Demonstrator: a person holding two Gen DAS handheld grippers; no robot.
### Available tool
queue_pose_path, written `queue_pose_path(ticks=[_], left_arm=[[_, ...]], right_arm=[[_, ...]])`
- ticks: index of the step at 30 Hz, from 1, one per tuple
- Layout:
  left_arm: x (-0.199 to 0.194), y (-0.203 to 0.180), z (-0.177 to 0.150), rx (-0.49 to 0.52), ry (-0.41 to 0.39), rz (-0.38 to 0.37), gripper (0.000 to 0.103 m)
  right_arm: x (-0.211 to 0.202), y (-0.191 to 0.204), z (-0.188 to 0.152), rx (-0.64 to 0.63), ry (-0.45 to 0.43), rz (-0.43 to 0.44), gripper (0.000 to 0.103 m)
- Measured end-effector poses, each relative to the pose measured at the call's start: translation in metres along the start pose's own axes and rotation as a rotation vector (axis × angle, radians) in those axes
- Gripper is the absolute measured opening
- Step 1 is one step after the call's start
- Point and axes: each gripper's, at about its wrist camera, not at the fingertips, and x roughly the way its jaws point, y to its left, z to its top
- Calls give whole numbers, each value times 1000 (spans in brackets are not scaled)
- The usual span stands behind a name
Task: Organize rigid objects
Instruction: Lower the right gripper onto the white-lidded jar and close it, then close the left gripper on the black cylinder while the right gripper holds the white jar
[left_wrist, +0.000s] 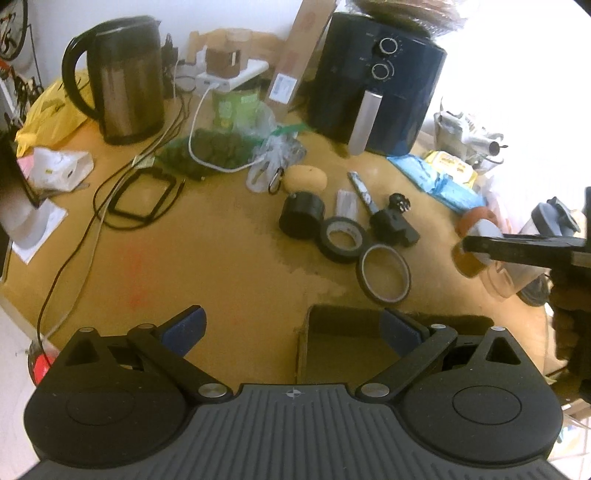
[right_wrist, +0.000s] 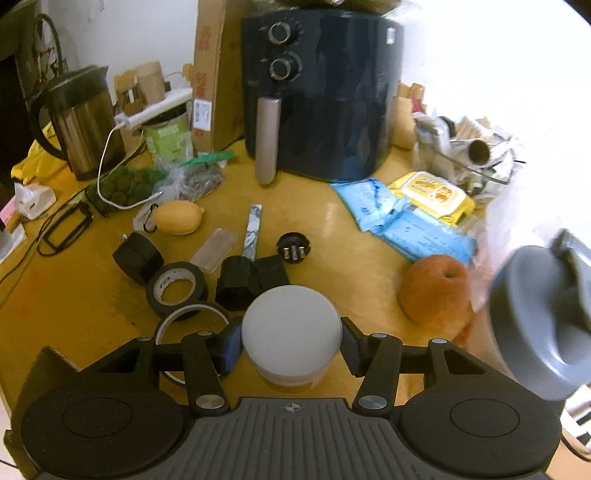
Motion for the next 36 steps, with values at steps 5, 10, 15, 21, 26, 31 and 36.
queue_pose_path(ticks=[5, 10, 15, 21, 26, 31, 36], left_arm=[[8, -4, 8, 33, -22, -16, 103], [19, -7, 18, 57, -47, -38, 102], [32, -6, 30, 63, -70, -58, 96], [54, 0, 42, 50, -79, -65, 91], [76, 5, 52, 60, -86, -65, 89], [103, 8, 62, 73, -77, -60, 88], [134, 11, 70, 82, -49, -66, 86]], right_arm=[[-19, -10, -4, 40, -16, 5, 57], [-32, -12, -9, 52, -21, 7, 57], [-41, -9, -15, 55, -15, 20, 57], [-49, -6, -22, 86, -13, 19, 57], [-55, -6, -29, 105, -12, 20, 57], [-60, -6, -35, 134, -14, 18, 57], [-64, -9, -40, 164, -14, 22, 57]])
